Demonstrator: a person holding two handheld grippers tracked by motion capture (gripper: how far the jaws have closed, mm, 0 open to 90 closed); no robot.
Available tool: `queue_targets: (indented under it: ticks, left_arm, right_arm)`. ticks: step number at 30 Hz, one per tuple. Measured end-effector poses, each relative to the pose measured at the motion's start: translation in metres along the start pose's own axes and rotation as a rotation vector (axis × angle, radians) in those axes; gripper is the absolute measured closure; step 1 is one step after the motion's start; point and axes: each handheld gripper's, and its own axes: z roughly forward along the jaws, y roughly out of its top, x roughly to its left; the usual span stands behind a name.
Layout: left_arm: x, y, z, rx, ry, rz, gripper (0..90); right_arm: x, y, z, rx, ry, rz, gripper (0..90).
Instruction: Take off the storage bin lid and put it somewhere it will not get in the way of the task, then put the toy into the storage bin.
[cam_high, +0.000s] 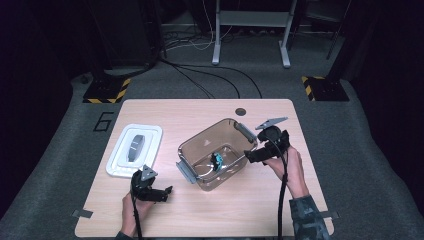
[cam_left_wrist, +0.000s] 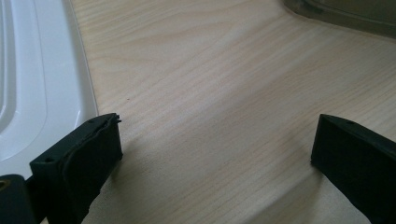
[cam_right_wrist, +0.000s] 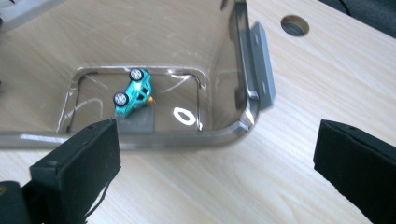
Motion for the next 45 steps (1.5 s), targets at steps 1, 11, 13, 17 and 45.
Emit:
queue_targets:
  ticks: [1,11,13,17,45]
  left_arm:
    - [0.0,0.0,0.0,0.0,0.0,0.0,1.4]
    - [0.0,0.0,0.0,0.0,0.0,0.001,1.4]
    - [0.0,0.0,0.0,0.0,0.0,0.001,1.4]
    - [0.0,0.0,0.0,0.0,0.0,0.001,1.4]
    - [0.0,0.0,0.0,0.0,-0.001,0.001,1.4]
  right_arm:
    - [-0.001,-0.004,-0.001,-0.002,-0.001,0.01,0.2]
    - [-0.015,-0.053,0.009,-0.009,-0.014,0.097,0.1]
    - [-0.017,-0.064,0.014,-0.022,-0.023,0.112,0.4]
    - [-0.02,-0.085,0.024,-0.04,-0.04,0.142,0.0]
    - [-0.022,-0.172,0.074,-0.088,-0.15,0.238,0.0]
